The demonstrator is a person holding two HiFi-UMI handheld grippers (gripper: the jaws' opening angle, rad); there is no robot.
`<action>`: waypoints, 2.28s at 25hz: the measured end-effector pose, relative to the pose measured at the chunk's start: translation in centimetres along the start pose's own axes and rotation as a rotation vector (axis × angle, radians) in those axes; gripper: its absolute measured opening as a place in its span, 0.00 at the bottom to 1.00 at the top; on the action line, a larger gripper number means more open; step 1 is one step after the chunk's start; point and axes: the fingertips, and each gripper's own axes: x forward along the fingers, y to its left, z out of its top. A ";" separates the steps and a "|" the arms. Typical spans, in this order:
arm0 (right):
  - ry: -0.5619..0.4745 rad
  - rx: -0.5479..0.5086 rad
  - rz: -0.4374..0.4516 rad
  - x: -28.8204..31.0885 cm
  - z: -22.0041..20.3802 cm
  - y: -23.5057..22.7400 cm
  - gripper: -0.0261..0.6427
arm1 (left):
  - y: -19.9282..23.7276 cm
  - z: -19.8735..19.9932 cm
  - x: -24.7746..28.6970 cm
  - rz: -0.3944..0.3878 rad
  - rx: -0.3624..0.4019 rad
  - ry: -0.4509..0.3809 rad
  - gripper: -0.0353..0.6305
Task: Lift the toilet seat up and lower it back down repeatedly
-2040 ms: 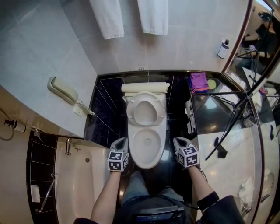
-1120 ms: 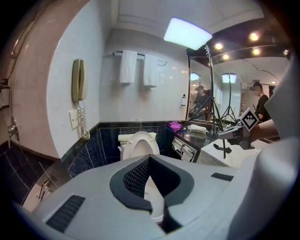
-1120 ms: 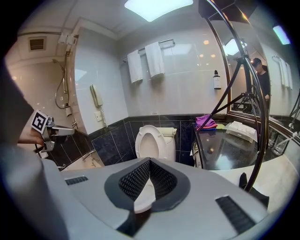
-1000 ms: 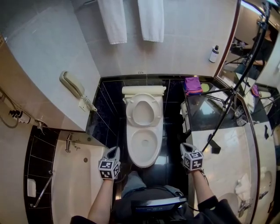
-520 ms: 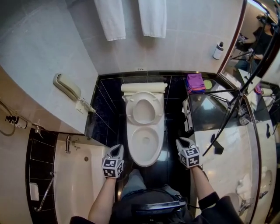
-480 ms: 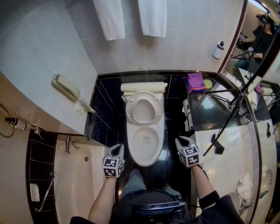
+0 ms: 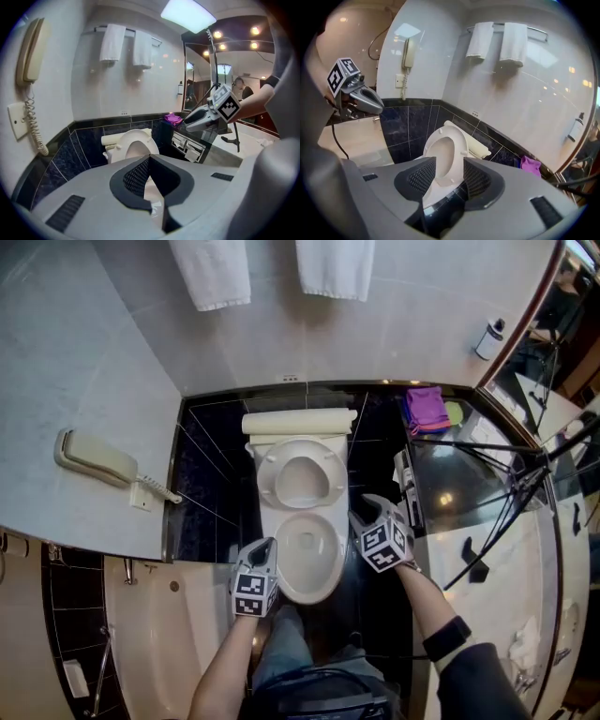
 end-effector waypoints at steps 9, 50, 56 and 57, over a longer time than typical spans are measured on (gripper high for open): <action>0.073 -0.258 -0.018 14.1 3.6 -4.8 0.38 | 2.3 -0.7 8.6 -0.054 0.024 0.005 0.05; 0.064 -0.408 -0.038 18.8 2.8 -1.4 0.15 | 3.2 -9.2 13.9 -0.057 -0.119 0.103 0.05; 0.030 -0.427 -0.031 14.8 0.3 2.9 0.15 | 0.6 -11.6 13.4 -0.046 -0.135 0.125 0.05; 0.025 -0.430 -0.033 14.1 -0.2 3.7 0.15 | 0.1 -11.9 13.3 -0.043 -0.138 0.128 0.05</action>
